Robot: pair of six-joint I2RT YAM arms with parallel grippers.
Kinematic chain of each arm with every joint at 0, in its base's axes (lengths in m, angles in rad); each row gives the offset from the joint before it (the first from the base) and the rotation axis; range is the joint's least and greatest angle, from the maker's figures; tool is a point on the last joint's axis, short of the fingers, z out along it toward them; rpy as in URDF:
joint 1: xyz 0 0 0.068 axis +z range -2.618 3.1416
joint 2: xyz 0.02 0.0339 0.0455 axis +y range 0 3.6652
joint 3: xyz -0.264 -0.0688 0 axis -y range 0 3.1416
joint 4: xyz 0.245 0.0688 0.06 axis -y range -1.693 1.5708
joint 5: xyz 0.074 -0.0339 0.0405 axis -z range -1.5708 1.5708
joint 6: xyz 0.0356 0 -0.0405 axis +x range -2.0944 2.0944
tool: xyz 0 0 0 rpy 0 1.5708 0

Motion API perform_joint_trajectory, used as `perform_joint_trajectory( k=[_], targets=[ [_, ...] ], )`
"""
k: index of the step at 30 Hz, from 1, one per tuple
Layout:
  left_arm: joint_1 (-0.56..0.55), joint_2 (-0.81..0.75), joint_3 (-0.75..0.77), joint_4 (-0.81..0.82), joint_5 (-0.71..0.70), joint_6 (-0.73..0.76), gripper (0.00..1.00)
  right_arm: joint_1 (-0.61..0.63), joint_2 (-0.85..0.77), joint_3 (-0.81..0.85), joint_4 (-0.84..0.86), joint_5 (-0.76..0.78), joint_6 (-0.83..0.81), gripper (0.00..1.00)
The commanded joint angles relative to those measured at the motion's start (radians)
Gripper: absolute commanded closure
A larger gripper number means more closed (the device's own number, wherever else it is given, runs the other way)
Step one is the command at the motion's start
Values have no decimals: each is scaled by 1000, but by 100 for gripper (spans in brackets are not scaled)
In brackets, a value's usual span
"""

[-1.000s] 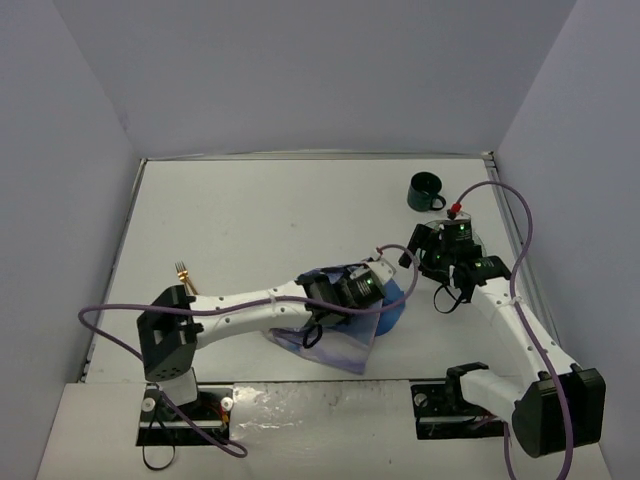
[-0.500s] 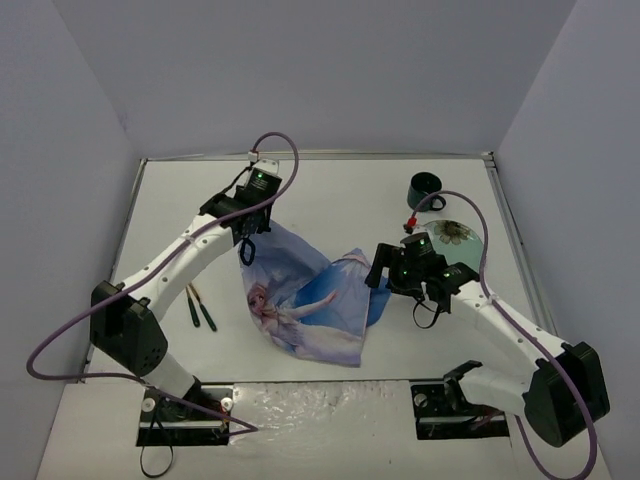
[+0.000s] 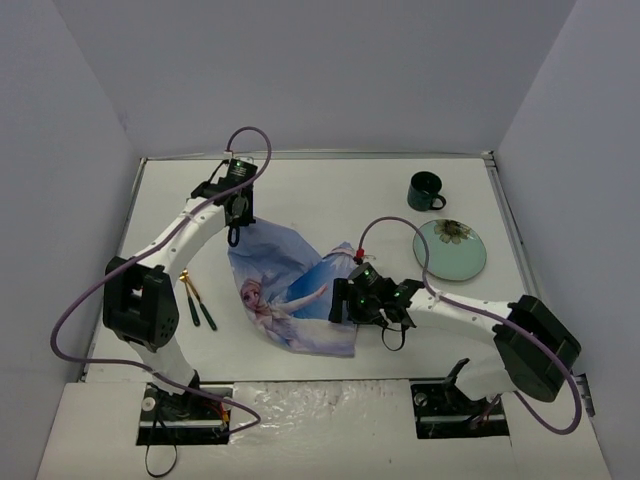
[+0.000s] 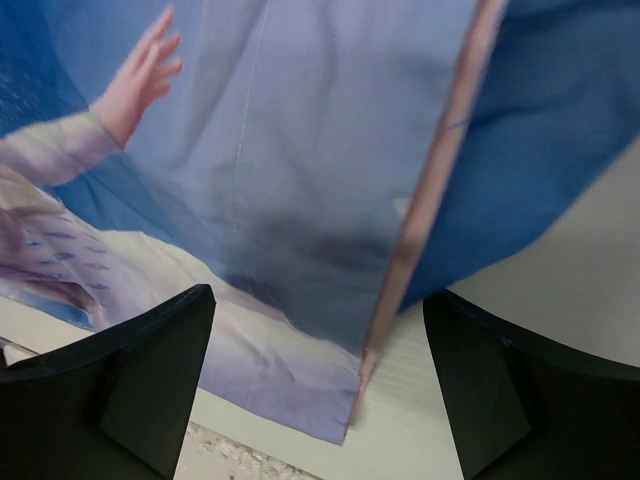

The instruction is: Set the dinner table for one person

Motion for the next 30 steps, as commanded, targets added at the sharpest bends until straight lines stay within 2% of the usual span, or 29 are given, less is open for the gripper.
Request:
perform_joint_trajectory(
  k=[1, 5, 7, 13, 17, 22, 26, 30],
  targets=[
    [43, -35, 56, 53, 24, -22, 100, 78, 65, 39, 69, 33, 64, 17],
    [97, -27, 61, 55, 61, -32, 100, 94, 97, 24, 84, 48, 64, 18],
    [120, -23, 68, 55, 78, -41, 100, 87, 119, 39, 86, 98, 41, 24],
    [194, -30, 85, 48, 100, -60, 100, -53, 210, 151, 86, 131, -81, 28],
    [227, -53, 56, 57, 106, -86, 100, -83, 240, 220, 68, 129, -159, 28],
    [237, -71, 22, 66, 106, -94, 100, 28, 243, 226, 49, 116, -164, 28],
    [242, -73, 5, 70, 109, -105, 100, 125, 237, 188, 48, 127, -107, 27],
    [244, -77, -5, 70, 112, -116, 100, 167, 235, 155, 47, 149, -63, 27]
  ],
)
